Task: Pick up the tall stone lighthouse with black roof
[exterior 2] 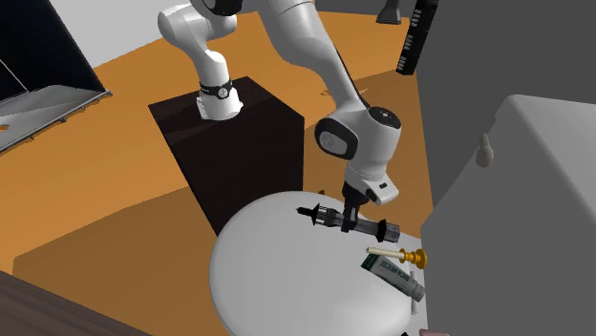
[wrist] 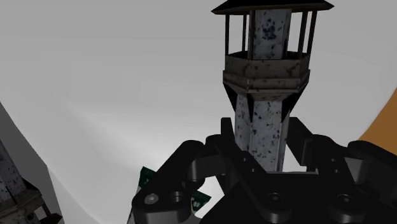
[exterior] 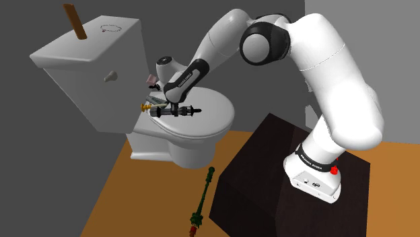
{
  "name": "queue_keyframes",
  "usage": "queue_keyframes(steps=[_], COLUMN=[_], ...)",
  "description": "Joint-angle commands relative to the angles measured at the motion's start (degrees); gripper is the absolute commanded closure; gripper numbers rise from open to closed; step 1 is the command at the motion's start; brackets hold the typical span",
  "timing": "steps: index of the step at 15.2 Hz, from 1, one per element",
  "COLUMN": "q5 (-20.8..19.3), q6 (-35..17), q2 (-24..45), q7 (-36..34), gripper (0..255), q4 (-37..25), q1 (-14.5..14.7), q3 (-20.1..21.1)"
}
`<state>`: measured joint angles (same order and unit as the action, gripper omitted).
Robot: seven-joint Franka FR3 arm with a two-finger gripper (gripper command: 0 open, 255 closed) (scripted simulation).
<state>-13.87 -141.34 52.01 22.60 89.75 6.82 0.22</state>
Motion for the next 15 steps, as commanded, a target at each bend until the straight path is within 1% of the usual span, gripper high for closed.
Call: queue_keyframes(steps=[1, 13, 15], q5=[0.1, 0.7, 0.7], q6=[0.6, 5.3, 5.4], q2=[-1.2, -8.5, -8.6], q7=[0.1, 1.2, 1.2], gripper=[255, 255, 255], q4=[0.6, 3.2, 3.2], q1=[0.0, -0.4, -0.4], q3=[0.1, 0.7, 0.7])
